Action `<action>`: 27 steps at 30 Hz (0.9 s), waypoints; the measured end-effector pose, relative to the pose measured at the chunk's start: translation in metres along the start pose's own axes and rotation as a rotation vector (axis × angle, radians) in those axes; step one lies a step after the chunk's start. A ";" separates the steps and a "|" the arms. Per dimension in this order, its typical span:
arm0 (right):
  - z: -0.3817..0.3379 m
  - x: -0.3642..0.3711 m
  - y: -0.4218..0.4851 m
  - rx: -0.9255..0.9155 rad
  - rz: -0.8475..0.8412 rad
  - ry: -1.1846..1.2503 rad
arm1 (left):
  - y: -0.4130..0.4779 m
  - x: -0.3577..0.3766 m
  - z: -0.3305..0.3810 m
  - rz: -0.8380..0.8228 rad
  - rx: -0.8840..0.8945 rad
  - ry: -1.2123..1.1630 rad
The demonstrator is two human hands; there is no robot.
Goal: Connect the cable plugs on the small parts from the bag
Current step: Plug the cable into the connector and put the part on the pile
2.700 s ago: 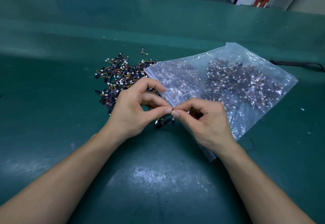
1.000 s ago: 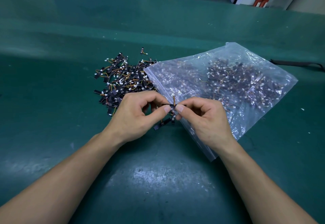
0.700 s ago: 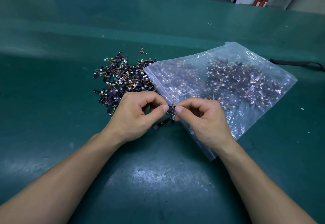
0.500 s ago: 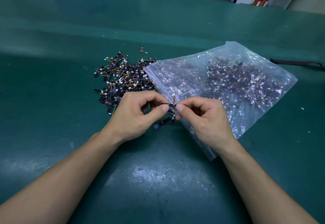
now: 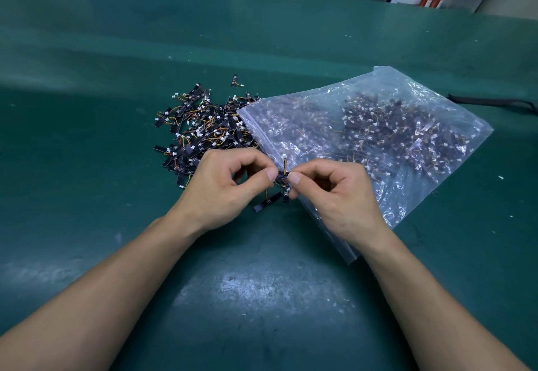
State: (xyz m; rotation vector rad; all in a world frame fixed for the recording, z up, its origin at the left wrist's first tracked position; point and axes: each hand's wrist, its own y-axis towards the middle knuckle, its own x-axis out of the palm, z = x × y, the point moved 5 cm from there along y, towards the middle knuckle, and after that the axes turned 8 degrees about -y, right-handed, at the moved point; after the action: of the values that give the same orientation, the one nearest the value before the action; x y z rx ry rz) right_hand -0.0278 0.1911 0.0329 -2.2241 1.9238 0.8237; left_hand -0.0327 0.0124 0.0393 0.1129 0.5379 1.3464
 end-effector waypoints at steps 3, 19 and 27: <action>0.000 -0.001 0.000 -0.007 0.003 -0.013 | 0.000 0.001 0.000 -0.007 -0.008 0.001; -0.001 0.000 0.000 0.007 -0.003 -0.052 | 0.000 0.002 -0.001 -0.020 0.000 0.049; -0.001 0.001 -0.002 0.015 -0.006 -0.019 | 0.001 0.001 0.001 0.001 0.025 0.062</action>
State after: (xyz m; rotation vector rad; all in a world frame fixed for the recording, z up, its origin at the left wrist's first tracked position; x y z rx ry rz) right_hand -0.0256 0.1903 0.0329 -2.2046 1.9072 0.8244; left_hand -0.0328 0.0136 0.0399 0.0919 0.6073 1.3474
